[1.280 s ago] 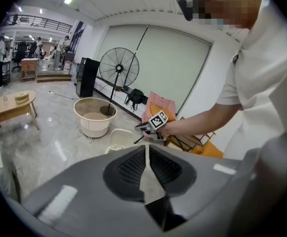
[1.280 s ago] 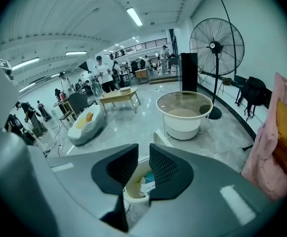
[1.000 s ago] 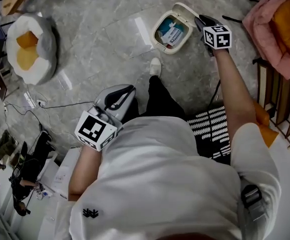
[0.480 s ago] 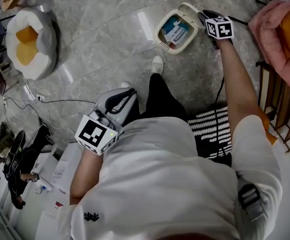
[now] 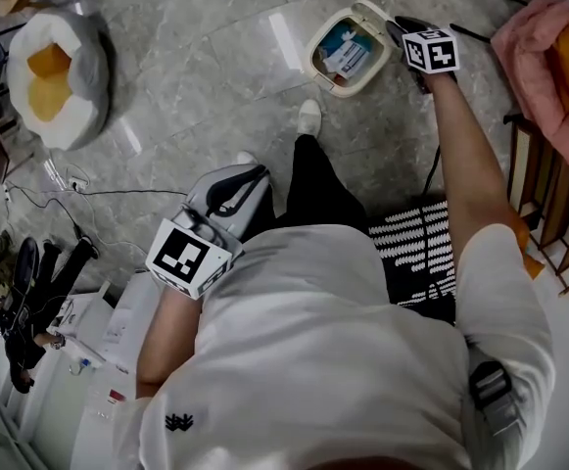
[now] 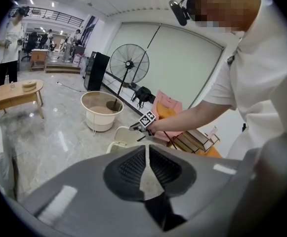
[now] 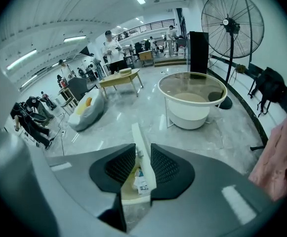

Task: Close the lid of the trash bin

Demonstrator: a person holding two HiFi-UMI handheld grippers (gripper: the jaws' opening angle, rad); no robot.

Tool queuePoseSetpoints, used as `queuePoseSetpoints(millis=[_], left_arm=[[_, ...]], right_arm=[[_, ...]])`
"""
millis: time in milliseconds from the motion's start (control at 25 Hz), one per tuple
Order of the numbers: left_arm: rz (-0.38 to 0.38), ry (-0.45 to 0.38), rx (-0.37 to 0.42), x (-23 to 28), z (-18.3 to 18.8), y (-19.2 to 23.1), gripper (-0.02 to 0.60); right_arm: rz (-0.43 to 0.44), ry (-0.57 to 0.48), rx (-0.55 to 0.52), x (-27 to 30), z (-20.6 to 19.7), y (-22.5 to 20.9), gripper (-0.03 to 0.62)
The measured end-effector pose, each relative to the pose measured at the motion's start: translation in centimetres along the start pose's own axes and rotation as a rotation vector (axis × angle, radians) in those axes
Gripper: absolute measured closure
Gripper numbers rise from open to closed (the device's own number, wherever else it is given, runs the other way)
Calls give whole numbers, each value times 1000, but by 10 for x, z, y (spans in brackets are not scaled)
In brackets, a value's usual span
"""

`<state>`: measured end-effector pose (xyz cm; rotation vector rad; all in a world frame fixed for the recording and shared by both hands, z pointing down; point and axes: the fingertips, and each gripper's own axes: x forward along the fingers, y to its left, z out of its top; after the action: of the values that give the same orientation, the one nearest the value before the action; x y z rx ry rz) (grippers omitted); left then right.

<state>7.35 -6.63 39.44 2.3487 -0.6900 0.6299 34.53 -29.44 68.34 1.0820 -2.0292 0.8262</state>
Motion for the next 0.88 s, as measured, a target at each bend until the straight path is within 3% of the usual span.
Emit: queuePoseSetpoints(millis=[880], left_arm=[[9,-20,-10,-24,-17,4,502]], right_arm=[[61,73,-52,12,-43,67,510]])
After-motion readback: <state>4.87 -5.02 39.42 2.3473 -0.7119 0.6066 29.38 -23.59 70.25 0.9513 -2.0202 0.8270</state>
